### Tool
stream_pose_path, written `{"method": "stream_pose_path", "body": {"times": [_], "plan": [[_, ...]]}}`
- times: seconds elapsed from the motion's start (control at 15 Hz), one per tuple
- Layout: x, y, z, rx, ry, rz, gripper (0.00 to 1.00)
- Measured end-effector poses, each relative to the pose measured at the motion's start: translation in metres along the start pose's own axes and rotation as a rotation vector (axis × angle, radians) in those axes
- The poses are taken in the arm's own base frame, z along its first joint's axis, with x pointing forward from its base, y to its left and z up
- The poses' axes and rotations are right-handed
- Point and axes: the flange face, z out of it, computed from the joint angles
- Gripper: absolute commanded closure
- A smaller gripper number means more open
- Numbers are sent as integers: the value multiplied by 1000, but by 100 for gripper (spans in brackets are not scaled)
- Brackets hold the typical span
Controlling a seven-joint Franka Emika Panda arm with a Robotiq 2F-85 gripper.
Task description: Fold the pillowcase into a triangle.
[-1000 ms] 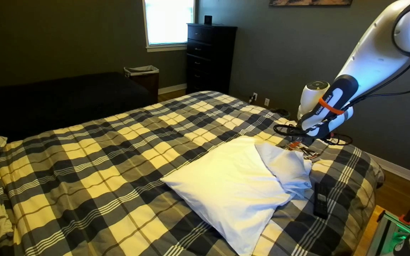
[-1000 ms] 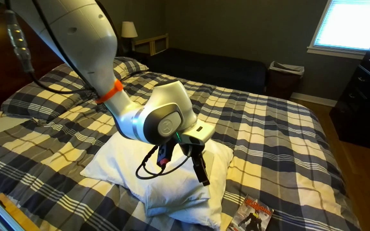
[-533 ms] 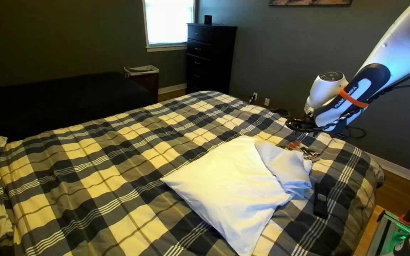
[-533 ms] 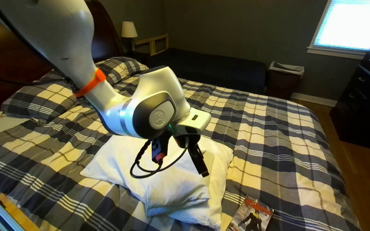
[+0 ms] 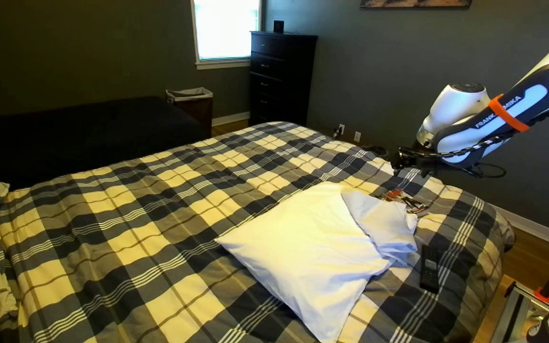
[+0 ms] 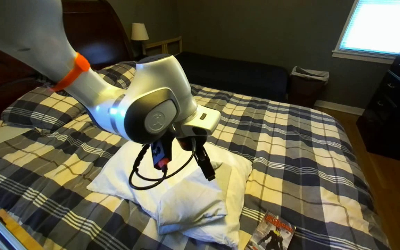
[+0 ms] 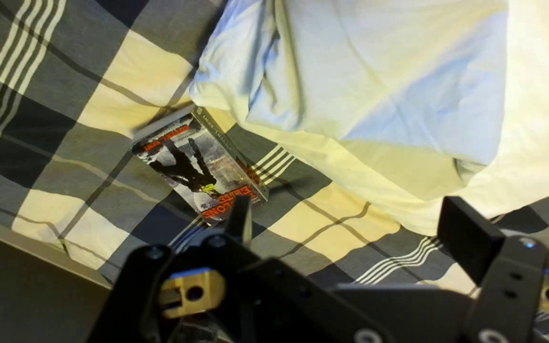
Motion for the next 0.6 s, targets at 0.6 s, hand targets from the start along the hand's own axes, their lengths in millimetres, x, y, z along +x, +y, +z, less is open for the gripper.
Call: {"method": "stream_pose_path", "body": {"times": [0.6], "plan": [[-6,8,-27,43,-69,-9,0]]}}
